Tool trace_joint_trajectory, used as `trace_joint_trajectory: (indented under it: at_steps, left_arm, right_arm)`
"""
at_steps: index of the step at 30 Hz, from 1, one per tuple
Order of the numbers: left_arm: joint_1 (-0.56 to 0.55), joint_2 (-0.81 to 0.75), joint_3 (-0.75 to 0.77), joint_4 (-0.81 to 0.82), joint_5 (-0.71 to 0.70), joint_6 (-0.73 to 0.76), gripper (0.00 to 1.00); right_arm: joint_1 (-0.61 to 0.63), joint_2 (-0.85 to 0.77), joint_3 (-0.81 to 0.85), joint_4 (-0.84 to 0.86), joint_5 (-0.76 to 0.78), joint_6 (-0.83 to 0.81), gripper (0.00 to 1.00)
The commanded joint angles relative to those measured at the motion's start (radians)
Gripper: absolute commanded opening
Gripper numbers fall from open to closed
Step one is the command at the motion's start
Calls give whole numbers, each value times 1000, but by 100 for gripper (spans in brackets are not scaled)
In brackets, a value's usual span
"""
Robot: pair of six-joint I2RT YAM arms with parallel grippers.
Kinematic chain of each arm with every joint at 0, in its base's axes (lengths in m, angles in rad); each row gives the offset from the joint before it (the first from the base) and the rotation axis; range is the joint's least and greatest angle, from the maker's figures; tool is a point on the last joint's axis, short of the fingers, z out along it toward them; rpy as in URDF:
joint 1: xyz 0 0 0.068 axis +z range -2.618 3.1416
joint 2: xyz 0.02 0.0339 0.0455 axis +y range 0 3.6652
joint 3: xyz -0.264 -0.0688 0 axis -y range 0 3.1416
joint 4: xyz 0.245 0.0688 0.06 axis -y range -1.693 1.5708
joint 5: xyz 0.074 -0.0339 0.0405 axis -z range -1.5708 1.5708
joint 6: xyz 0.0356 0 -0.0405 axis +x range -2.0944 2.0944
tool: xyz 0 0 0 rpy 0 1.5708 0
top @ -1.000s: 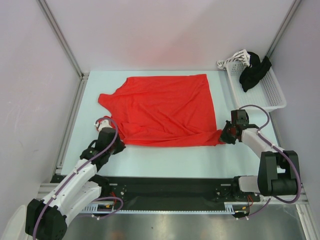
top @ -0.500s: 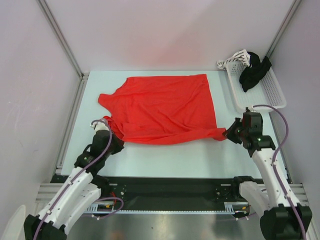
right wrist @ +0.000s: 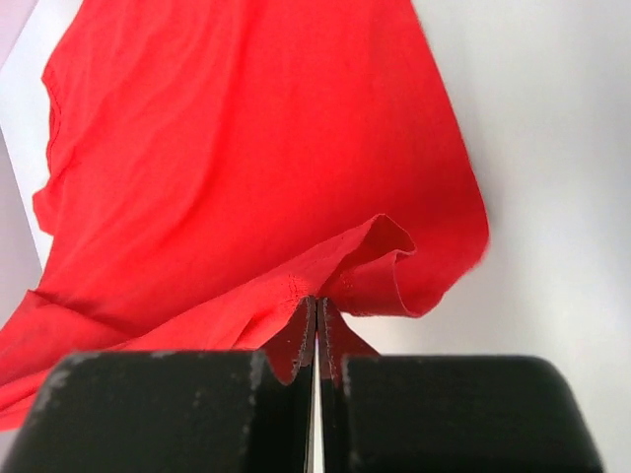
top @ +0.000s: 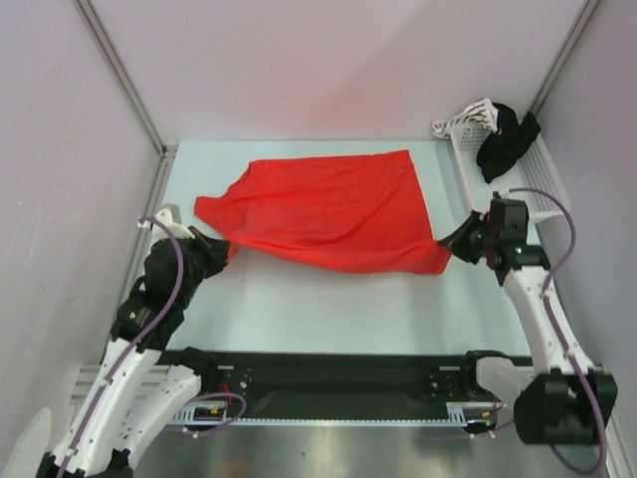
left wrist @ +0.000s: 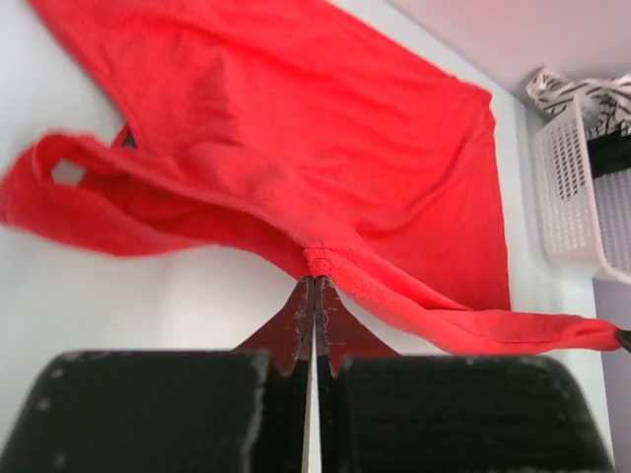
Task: Fold and stack the tank tops
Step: Flatten the tank top out
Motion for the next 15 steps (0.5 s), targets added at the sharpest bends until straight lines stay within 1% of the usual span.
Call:
trace_joint_trajectory:
  at_steps: [1,3,4,6,7,8,9,10,11,13,14,15]
  left_arm:
    - [10,101,89,23,-50,49,0]
    - [21,170,137,44,-39,70,0]
    - [36,195,161,49,-38,78,0]
    - [61,281,256,56,-23,115,0]
    - [99,316,300,52,-12,123,0]
    - [124,387,395,50,11,141,0]
    - [177,426,447,49,80,153,0]
    - [201,461,508,35,109,159,0]
    - [217,532,644,11,131,173,0]
    - [234,580,771,-29,178,201,0]
    - [233,580,861,-25,203,237,0]
    - [233,575,903,-22,226,251,0]
  right_arm:
    - [8,120,104,146,-115,3,0]
    - [13,177,160,147,-115,-6,0]
    - [13,233,201,143,-120,-9,0]
    - [9,301,339,117,-130,-23,0]
    - [6,333,397,100,-139,-24,0]
    - [-2,397,530,89,-152,-23,0]
    - [-2,425,598,66,-164,-21,0]
    - [-2,456,665,49,-190,-20,0]
    - [-4,493,809,36,-208,-11,0]
    - [-4,505,925,19,-251,-4,0]
    - [-4,489,1003,20,-262,-10,0]
    - [-5,475,1042,19,-264,-17,0]
